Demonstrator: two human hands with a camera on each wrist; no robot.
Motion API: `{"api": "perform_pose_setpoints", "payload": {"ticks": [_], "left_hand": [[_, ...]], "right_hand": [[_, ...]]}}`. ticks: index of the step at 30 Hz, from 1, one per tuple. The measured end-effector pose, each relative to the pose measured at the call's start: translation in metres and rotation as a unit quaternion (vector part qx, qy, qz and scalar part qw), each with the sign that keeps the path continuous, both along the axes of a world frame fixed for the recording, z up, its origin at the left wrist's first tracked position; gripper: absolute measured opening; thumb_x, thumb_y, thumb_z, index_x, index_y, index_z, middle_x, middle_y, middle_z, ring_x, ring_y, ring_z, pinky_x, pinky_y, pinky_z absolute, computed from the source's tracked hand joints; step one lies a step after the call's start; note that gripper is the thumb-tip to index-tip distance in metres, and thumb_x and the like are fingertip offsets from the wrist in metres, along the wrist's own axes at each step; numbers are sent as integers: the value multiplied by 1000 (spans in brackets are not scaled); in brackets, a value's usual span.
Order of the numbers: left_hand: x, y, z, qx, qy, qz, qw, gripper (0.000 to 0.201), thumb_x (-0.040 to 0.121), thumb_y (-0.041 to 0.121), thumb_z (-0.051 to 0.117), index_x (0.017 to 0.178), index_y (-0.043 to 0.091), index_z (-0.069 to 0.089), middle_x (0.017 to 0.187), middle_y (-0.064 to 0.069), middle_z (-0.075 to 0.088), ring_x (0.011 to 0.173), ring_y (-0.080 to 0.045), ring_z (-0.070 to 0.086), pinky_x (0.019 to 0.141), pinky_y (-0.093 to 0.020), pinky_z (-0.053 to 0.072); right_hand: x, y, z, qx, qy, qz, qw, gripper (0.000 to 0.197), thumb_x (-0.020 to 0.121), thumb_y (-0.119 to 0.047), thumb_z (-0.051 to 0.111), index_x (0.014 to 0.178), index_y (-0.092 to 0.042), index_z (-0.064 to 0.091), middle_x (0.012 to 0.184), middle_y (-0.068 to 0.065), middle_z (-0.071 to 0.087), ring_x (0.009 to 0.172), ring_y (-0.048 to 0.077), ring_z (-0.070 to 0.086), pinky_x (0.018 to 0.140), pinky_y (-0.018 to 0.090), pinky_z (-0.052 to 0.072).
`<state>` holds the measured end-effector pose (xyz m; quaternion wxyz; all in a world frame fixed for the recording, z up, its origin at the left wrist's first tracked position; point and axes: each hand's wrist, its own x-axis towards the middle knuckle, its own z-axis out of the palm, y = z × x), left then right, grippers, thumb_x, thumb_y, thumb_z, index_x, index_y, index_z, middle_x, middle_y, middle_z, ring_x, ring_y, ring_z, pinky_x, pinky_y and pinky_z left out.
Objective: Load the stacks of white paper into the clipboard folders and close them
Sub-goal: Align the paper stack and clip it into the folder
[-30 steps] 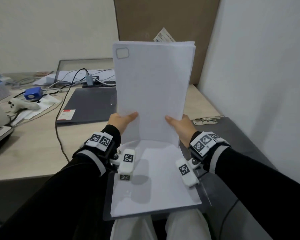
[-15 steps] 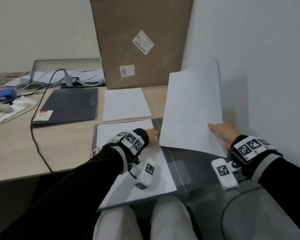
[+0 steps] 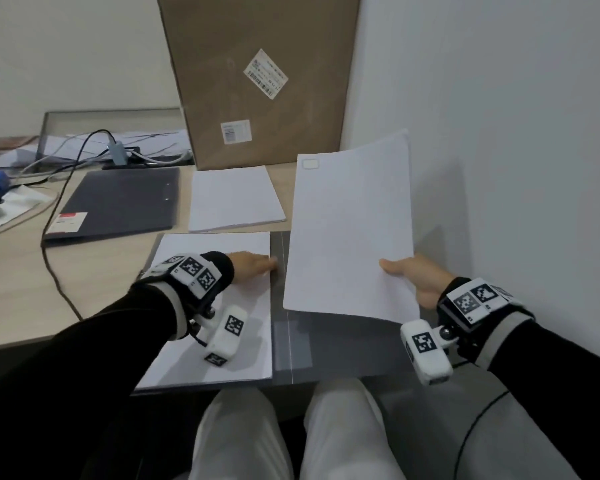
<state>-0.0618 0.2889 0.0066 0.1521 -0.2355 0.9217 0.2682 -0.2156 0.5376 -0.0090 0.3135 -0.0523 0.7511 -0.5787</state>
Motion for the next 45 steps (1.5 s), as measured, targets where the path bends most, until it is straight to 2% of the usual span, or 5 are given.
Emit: {"api": "perform_pose_setpoints", "payload": {"ticks": [7,18,25,30,45], "left_hand": [[-16,24,10,437,238,219,839,28,98,31,42,110,12,57,100,-4,63,89,-20,61,86,-34,49],[-20,47,-8,243,149,228,931,43,89,13,55,129,-2,49,131,-21,56,120,-38,55,104,-44,45],[-27,50,-14,142,140,204,959,16,88,15,52,72,9,52,77,-10,50,69,-24,50,63,-27,39],[-33,53,-9,60,111,149,981,54,93,18,47,145,10,31,148,-9,37,132,-26,42,95,-23,35],[-32,45,-13,9,-8,68,998,70,96,38,41,151,13,7,158,-7,20,144,-25,27,116,-31,22]], "right_hand": [[15,-4,0,-10,-44,79,996,39,92,-7,54,131,-1,53,128,18,61,119,36,57,106,53,40],[1,21,-4,37,-44,66,996,22,92,-15,57,112,-6,61,102,7,69,89,21,65,79,30,53],[-6,32,-23,124,-41,30,991,6,93,-6,55,89,-9,59,85,6,65,59,12,64,45,18,54],[-6,33,-22,153,-45,40,986,19,93,-8,55,111,-1,58,94,12,64,73,20,60,62,29,55],[-9,42,-21,145,-89,1,985,7,93,-4,53,89,-3,58,81,9,64,71,21,60,61,30,55]]}}
